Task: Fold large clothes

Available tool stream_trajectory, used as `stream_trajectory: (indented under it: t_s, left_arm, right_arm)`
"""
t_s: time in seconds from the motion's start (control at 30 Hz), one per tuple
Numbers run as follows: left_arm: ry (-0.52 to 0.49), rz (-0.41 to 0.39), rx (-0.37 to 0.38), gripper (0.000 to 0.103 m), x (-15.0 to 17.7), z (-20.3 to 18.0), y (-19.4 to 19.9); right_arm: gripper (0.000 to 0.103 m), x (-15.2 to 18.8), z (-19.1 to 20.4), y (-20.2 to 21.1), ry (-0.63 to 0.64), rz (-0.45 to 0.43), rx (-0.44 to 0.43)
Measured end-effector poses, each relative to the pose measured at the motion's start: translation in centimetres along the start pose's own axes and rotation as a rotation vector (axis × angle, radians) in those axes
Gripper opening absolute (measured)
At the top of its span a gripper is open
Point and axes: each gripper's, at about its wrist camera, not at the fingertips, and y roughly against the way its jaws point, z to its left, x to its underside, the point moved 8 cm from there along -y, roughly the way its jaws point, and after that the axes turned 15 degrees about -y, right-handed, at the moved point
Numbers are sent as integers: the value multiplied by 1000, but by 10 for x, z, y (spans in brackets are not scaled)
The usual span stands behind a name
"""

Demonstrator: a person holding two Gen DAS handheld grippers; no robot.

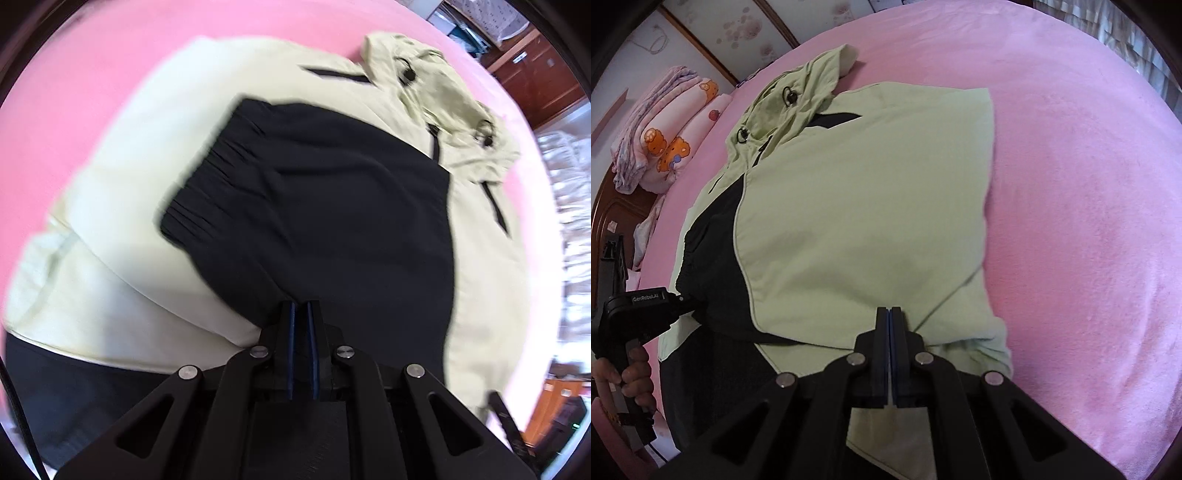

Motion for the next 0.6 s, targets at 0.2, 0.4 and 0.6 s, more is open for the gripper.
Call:
stream_trajectory:
  t_s: [0.2,0.4,0.6]
  left_arm:
    - [36,3,-75,7,-12,33,-2]
    - [23,2,-119,7,-21,48,-13]
    - [12,5,-89,7,-24,57,-35]
  right_arm:
    - [0,-8,-26,8,-40,-16,15]
    - [0,-7,-30,-7,-36,5,18]
    - [0,-6,-37,-22,-123,13,-7]
